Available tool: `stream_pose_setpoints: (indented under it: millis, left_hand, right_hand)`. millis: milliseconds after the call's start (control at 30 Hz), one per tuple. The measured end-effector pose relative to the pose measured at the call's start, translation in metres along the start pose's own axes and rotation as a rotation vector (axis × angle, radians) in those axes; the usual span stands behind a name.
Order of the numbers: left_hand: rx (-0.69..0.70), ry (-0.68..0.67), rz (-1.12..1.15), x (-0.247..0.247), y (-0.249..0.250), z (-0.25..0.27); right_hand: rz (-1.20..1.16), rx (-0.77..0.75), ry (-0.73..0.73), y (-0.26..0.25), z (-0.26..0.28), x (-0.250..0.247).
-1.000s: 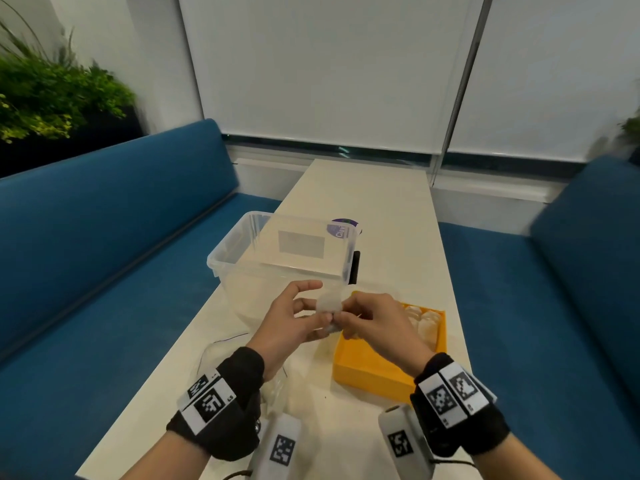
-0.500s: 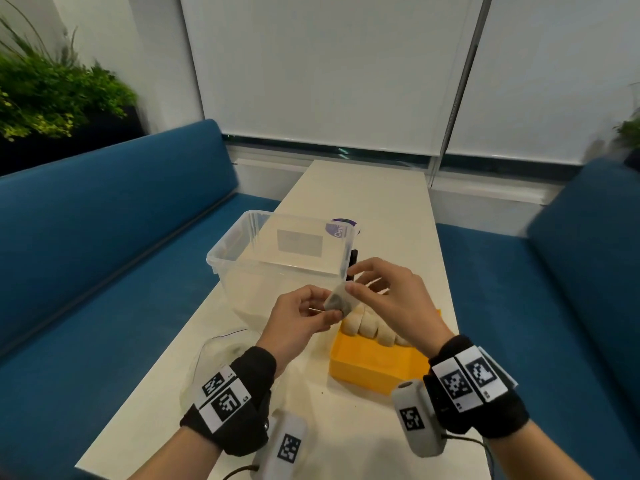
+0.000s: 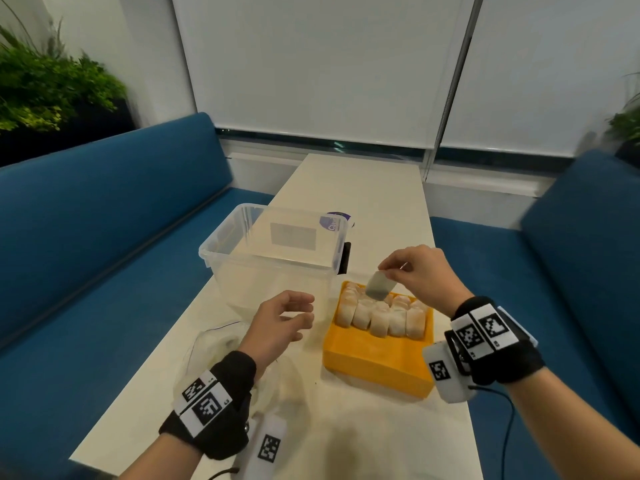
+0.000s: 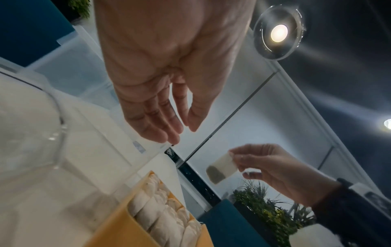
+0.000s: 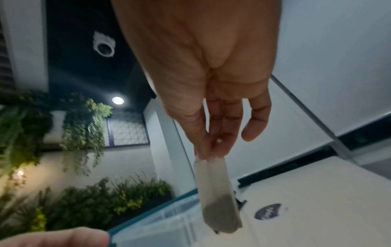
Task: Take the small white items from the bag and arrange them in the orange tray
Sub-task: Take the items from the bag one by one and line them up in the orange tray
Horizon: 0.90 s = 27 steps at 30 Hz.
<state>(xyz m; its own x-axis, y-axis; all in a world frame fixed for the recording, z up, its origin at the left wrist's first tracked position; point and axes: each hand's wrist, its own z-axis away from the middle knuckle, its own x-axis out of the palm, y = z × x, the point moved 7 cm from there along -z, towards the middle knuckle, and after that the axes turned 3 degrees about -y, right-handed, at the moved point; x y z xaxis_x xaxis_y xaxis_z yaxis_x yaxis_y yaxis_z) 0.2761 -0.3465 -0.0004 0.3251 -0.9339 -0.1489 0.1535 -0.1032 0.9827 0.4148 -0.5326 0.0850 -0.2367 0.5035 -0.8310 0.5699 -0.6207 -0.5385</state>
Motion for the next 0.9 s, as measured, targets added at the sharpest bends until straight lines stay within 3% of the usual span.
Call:
stream_pose_setpoints:
  millis: [333,767,900]
  left_hand:
    - [-0.135,0.14,0.035,-0.054,-0.045,0.023]
    - [-0.156,0.175,-0.007,-0.072,-0.057,0.033]
    - [-0.122,0.195,-0.258,-0.092,-0.066,0.029]
  right_hand:
    - [0.308,0.267,-0.431,0.099,-0.011,0.084]
    - [0.322,0.393,-0.196,0.115,-0.035,0.08]
    - [0.189,0.331,-0.065,0.085,-0.024,0.058]
